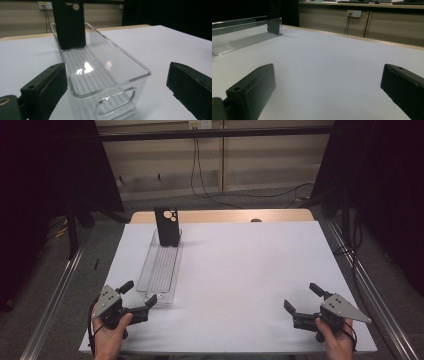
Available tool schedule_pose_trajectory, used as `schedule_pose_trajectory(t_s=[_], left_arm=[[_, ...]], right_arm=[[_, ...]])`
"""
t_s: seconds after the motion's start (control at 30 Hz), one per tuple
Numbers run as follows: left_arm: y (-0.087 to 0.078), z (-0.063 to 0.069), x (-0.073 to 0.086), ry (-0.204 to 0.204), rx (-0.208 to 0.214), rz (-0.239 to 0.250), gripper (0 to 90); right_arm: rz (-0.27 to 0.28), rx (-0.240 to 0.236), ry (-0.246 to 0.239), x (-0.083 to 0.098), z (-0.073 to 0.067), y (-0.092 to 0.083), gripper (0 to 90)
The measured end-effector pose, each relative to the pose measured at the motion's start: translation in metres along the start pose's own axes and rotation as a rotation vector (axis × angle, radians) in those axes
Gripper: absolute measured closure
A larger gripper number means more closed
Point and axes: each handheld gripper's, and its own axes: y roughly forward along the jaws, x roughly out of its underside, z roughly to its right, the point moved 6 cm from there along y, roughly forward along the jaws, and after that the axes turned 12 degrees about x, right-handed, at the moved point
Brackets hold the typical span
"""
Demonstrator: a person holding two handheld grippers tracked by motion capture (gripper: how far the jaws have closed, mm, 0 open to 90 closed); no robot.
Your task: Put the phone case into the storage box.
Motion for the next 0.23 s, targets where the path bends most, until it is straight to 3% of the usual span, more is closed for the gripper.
schedule_pose_trajectory(t_s=[0.07, 0.23], left_arm=[[0.0018, 0.0003, 0.0002, 0.017, 0.0, -0.009, 3.2], [-0.0004, -0.0008, -0.0017, 0.017, -0.021, 0.023, 2.8]], right_arm=[[-0.001, 0.001, 0.002, 0.0001, -0.0003, 0.0004, 0.0], [-0.004, 0.004, 0.0, 0.0006, 0.0, 0.0017, 0.0]])
